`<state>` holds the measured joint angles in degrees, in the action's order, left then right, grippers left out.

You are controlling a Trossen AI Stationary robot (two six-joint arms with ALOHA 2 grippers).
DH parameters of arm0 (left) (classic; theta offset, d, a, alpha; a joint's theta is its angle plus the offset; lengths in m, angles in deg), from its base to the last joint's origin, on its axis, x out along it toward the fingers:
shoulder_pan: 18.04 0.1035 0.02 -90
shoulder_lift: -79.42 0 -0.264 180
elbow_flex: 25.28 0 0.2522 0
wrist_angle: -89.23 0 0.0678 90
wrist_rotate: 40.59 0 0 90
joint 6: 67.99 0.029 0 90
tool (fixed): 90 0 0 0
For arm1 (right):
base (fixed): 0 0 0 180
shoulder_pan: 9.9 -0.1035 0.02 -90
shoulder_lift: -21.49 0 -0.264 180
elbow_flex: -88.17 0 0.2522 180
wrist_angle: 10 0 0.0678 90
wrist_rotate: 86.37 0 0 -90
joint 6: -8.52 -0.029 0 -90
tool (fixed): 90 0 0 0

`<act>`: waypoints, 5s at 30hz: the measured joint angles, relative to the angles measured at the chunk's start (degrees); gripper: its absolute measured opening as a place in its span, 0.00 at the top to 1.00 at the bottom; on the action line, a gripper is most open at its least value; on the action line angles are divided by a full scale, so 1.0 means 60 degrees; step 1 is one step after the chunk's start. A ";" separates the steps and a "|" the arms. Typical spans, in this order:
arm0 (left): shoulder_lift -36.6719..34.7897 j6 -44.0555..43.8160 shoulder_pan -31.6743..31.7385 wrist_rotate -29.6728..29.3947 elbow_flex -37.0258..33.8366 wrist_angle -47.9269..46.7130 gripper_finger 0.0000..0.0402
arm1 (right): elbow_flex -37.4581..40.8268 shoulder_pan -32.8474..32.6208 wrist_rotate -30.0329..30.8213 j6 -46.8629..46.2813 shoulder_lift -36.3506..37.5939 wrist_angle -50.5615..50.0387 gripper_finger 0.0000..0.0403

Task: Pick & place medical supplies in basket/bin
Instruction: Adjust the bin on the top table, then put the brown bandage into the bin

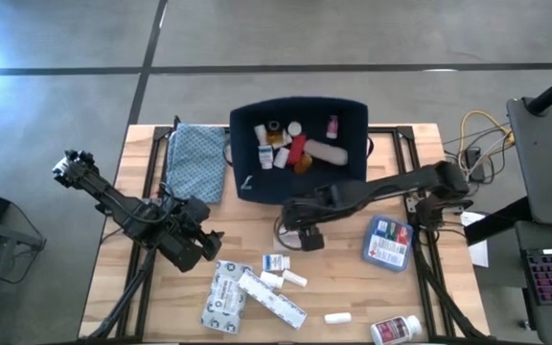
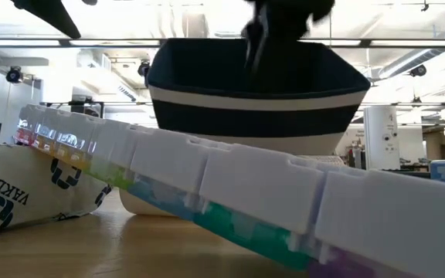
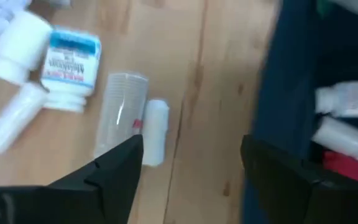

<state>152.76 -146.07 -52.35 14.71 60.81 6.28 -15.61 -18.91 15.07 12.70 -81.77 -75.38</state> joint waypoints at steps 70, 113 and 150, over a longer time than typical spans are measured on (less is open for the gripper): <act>0.0000 -0.0045 -0.0025 0.0044 0.0004 0.0180 0.19 | -0.1625 0.1822 -0.0866 -0.0527 0.0149 -0.1246 0.98; 0.0069 0.0141 -0.0025 0.0011 0.0004 0.0626 0.19 | -0.1811 0.1461 -0.0139 -0.0732 0.0003 -0.1685 0.96; 0.0073 0.0248 -0.0026 0.0000 0.0004 0.0863 0.19 | -0.2182 0.0480 0.1627 -0.0388 0.1768 -0.1197 0.21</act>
<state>153.20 -144.58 -52.50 14.71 60.84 11.46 -28.70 -16.03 24.84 10.38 -71.16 -82.56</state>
